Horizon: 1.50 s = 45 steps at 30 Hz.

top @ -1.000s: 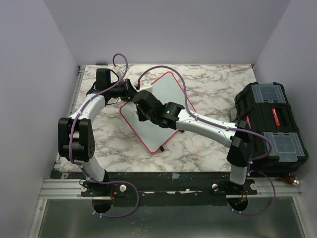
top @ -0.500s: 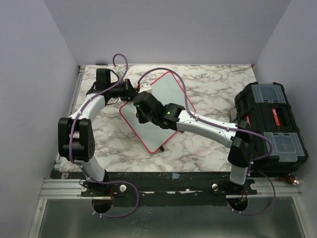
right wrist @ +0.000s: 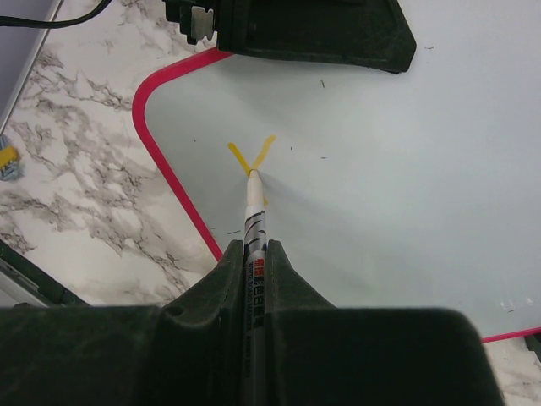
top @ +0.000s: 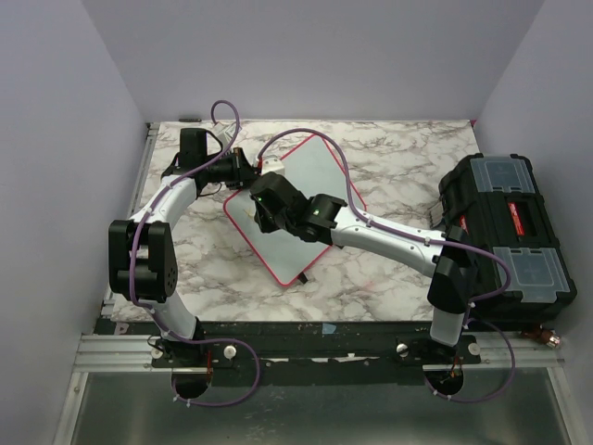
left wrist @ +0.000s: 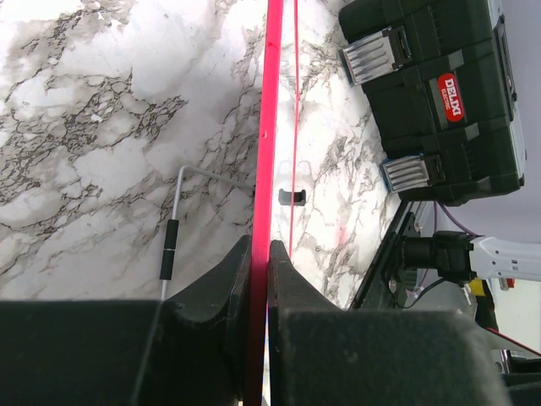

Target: Write a sentence on the whiteboard

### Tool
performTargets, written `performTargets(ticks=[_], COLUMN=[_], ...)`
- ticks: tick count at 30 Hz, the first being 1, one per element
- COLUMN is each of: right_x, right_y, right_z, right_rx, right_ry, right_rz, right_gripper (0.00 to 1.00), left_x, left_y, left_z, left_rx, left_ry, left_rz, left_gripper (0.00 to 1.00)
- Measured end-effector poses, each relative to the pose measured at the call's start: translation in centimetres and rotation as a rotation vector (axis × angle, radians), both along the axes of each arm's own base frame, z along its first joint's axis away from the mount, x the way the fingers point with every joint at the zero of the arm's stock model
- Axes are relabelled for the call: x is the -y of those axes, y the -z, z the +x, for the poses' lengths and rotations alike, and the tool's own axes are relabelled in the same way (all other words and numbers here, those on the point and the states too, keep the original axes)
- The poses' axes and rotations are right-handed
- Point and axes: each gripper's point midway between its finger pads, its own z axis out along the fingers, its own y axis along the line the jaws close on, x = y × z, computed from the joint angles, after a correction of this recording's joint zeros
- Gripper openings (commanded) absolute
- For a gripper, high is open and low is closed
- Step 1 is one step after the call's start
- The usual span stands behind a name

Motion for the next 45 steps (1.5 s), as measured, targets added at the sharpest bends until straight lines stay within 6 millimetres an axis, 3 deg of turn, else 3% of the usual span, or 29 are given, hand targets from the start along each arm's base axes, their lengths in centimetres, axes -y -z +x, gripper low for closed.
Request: performTargets(ticks=[15,37,45], right_x=[0.6,3.1,3.4], right_y=[0.3,1.1,-0.6], right_z=[0.2,-0.1,0.1], right_rx=[0.018,0.033,0.064], right_ry=[0.029,0.062,0.062], right_rz=[-0.028,-0.096,-0.057], right_gripper=[0.01,0.01,0.01], left_x=[0.0,0.1,0.2], left_y=[0.0,0.0,0.0], left_z=[0.0,-0.1,-0.1], left_rx=[0.002,-0.007,-0.008], left_ry=[0.001,0.001,0.001], left_rz=[0.000,-0.003,-0.003], left_gripper=[0.00,0.00,0.00])
